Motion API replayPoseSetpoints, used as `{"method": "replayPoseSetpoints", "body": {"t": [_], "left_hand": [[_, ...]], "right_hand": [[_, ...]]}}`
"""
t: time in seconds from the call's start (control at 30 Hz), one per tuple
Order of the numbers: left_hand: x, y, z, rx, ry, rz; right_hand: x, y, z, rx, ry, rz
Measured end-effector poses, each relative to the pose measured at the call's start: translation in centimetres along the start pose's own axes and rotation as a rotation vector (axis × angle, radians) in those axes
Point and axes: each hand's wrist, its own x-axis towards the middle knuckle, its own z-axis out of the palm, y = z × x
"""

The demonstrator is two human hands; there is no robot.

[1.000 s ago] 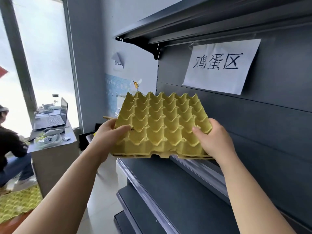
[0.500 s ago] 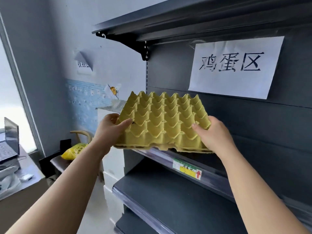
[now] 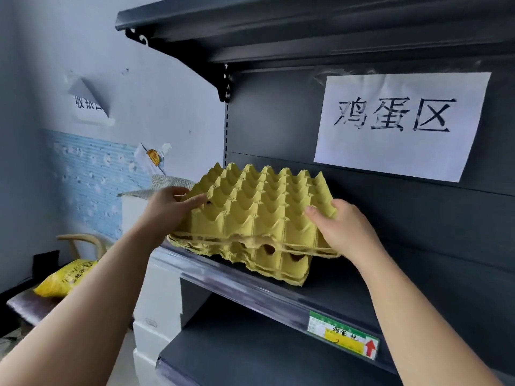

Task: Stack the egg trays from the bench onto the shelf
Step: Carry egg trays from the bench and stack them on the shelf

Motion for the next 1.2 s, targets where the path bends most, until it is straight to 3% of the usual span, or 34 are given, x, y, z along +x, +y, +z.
{"method": "replayPoseSetpoints", "body": {"t": [0.37,0.6,0.77,0.93,1.2], "left_hand": [[5.2,-2.5,0.0,0.039,-0.205,0.007],[5.7,-3.0,0.5,0.072,-0.186,0.03],[4.3,-1.5,-0.2,0.21,-0.12,0.204],[0.4,0.9,-0.2,0.332,-0.069,0.459],[-10.4,0.7,4.7,0.234,-0.283,0.882]], "right_hand": [[-0.2,-1.2,2.4,-0.103,0.05,0.14],[-0.9,-2.5,2.8,-0.161,0.102,0.229],[-2.4,-3.9,2.5,-0.337,0.205,0.183],[-5.4,-5.2,2.3,-0.336,0.29,0.113],[-15.2,-3.1,0.4,-0.414,0.378,0.162]]}}
